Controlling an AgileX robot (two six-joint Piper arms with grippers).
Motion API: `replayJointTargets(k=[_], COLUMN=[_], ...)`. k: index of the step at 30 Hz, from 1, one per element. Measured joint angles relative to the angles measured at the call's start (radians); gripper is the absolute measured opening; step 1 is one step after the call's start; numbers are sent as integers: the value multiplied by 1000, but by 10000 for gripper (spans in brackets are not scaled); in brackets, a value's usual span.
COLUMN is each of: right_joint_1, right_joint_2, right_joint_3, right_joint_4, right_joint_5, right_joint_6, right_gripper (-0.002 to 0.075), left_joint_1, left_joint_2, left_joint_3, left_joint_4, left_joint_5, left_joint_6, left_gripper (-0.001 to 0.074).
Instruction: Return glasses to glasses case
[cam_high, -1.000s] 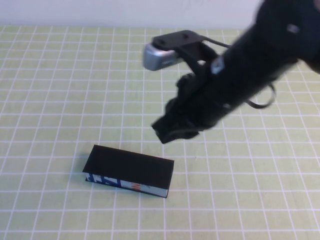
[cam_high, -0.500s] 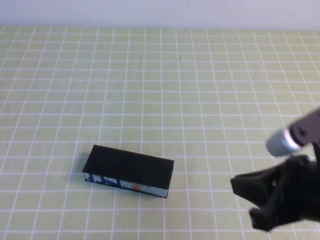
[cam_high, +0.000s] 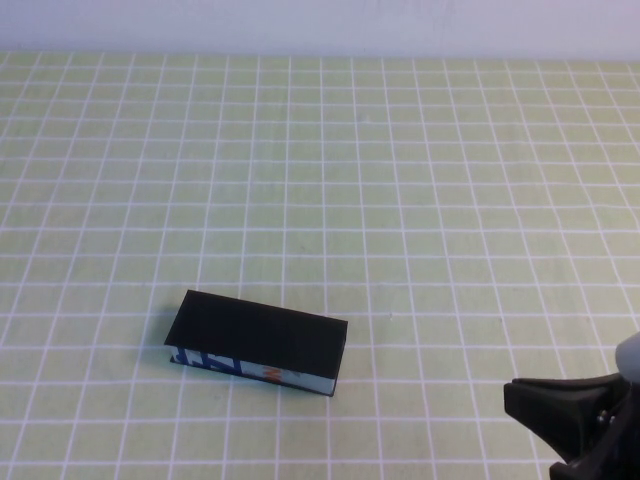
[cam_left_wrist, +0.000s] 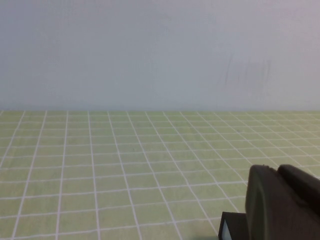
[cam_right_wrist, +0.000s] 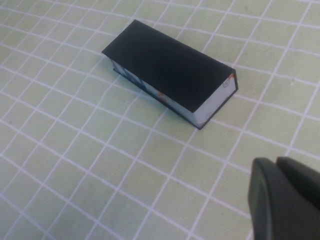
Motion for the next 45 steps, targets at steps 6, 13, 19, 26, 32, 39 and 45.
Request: replayJointTargets(k=[6,13,19,26,32,39,45], right_joint_1=[0,0,-121,-456,-595,-634,-638], right_joint_2=[0,0,-60,-343,-606,-766,-768], right_joint_3=[0,0,5,168,371,475,478], right_joint_4=[19,-41,-194,-200,-201,-201,-201], right_joint_5=[6,1,-19,-96,-179,-117,44], right_joint_6=[0,0,0,0,0,0,0], right_gripper=[-11,-11,-11,-11,-11,-11,-11], left_joint_1=[0,0,0,0,0,0,0], left_joint_2=[0,0,0,0,0,0,0], left_joint_3=[0,0,2,2,2,2,2], left_joint_4=[-1,-1,-2,-2,-2,-2,-2], left_joint_5=[0,0,-2,-7,-8,-8,-10], left_joint_6=[0,0,0,0,0,0,0], left_gripper=[-4,-4,-4,-4,-4,-4,-4])
